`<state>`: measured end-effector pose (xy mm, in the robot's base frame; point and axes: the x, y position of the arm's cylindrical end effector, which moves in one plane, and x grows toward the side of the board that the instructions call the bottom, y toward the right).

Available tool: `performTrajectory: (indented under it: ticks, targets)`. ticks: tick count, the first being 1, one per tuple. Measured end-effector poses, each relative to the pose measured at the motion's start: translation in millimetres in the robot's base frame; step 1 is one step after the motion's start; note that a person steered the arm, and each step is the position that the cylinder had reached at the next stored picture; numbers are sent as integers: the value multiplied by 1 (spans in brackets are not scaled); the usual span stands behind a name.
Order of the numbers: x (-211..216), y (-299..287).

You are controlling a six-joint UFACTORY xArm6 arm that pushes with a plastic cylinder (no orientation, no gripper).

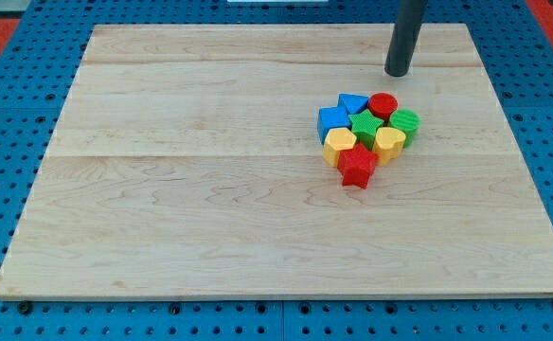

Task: Push the group of blocks a bit left

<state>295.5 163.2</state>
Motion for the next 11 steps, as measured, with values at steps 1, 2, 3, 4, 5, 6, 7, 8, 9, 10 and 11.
performTrajectory:
  ticks: [1,2,3,4,5,6,7,8,9,10,11]
  targets:
    - [0,6]
    - [-7,52]
    - [-1,102]
    - [37,138]
    - [78,122]
    - [108,80]
    - [126,43]
    - [127,8]
    - [122,4]
    - [122,-3]
    - [125,-17]
